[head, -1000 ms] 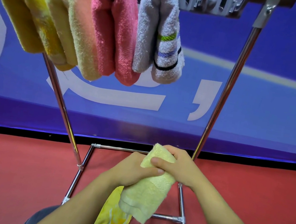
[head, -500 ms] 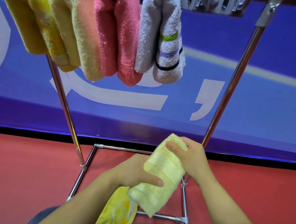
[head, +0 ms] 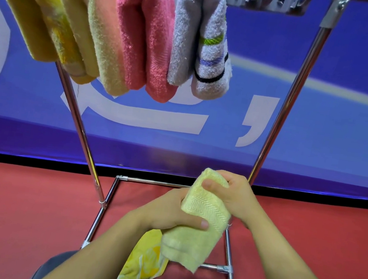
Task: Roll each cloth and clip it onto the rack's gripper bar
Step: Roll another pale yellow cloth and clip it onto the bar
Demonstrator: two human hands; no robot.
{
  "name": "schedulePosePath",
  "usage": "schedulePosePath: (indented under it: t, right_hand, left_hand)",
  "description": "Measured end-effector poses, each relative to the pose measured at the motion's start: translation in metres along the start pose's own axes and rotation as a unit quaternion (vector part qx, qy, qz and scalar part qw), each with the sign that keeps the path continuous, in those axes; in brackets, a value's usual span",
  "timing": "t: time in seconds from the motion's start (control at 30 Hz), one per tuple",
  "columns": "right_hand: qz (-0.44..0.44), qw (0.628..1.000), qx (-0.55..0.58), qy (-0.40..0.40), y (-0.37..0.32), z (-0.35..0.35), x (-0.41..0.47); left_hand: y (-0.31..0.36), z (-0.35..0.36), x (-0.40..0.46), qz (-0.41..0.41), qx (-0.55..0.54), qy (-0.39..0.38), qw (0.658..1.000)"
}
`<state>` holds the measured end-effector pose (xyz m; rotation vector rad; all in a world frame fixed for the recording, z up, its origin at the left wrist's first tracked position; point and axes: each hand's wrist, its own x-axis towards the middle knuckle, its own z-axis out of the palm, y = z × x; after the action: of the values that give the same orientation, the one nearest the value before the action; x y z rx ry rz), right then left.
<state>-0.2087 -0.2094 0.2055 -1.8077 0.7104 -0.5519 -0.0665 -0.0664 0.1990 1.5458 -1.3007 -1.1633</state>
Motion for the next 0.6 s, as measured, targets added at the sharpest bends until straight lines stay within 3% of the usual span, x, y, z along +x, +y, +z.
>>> schedulePosePath:
  t: [0.13,0.23,0.4,0.47,0.6]
  right_hand:
    - [-0.006,1.000,0.005,-0.014,-0.001,0.007,0.000]
    - [-0.011,0.999,0.019,0.026,0.002,0.010,0.002]
    - [-0.031,0.993,-0.001,0.115,0.009,0.010,0.004]
    - [-0.013,0.995,0.021,0.100,0.012,0.015,0.005]
    - [0.044,0.998,0.048,0.015,0.016,0.034,0.005]
  left_hand:
    - [-0.006,0.004,0.005,-0.017,-0.023,0.030,0.999]
    - [-0.010,0.001,0.007,-0.021,-0.065,0.063,0.996]
    - [-0.026,-0.011,0.016,-0.023,-0.026,0.273,0.961]
    - [-0.030,-0.013,0.021,-0.022,-0.022,0.330,0.944]
    - [-0.030,-0.010,0.025,0.010,0.010,0.338,0.941]
